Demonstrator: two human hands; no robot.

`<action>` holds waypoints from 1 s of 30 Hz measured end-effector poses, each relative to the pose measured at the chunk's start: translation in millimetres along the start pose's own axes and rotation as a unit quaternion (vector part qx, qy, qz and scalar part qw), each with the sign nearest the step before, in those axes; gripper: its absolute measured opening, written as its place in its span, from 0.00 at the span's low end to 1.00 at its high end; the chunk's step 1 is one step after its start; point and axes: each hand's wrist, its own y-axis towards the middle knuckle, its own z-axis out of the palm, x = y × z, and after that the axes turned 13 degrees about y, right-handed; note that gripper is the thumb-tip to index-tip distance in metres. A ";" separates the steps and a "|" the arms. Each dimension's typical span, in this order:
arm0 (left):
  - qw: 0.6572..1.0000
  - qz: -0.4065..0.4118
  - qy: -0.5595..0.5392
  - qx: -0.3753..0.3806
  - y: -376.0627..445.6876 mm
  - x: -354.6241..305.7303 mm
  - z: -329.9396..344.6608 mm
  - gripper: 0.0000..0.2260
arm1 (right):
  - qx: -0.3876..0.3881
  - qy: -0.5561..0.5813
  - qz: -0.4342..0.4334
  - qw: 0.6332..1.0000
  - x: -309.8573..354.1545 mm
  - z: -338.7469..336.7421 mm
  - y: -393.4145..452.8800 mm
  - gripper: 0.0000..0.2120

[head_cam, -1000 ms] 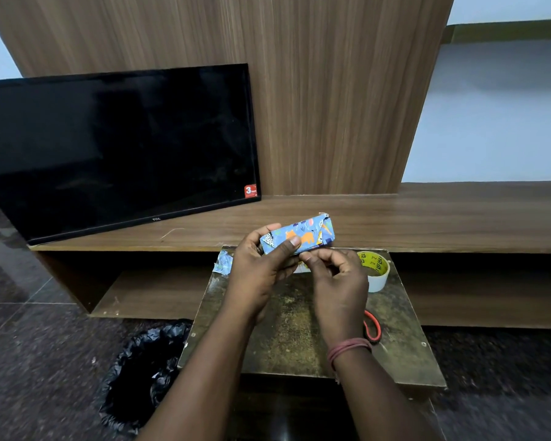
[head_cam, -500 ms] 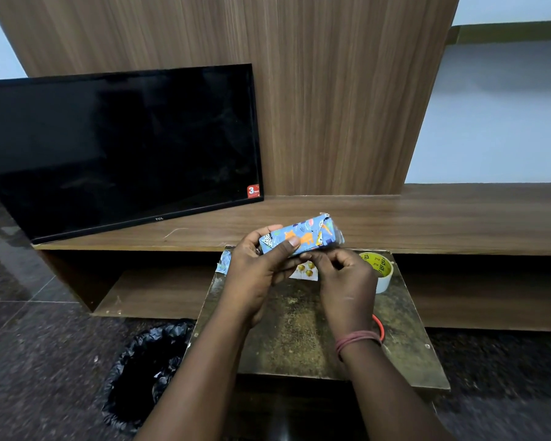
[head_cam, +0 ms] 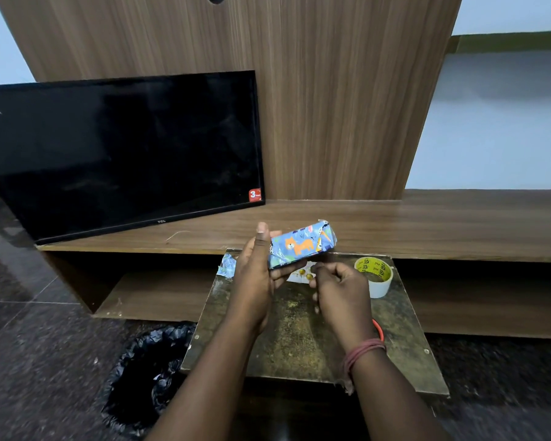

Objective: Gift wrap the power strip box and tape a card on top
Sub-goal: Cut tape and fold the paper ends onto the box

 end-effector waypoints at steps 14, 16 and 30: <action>0.974 0.135 0.178 -0.034 -0.1 12.2 -2.8 0.14 | 0.041 0.139 0.095 0.985 21.9 -3.6 -13.8 0.33; 0.977 0.124 0.172 -0.024 -2.4 11.7 -1.8 0.20 | 0.009 0.125 0.081 0.989 20.1 -6.5 -8.3 0.39; 0.940 0.209 0.268 -0.003 3.0 21.6 -20.2 0.08 | 0.055 0.083 -0.052 0.994 9.0 -18.1 1.3 0.09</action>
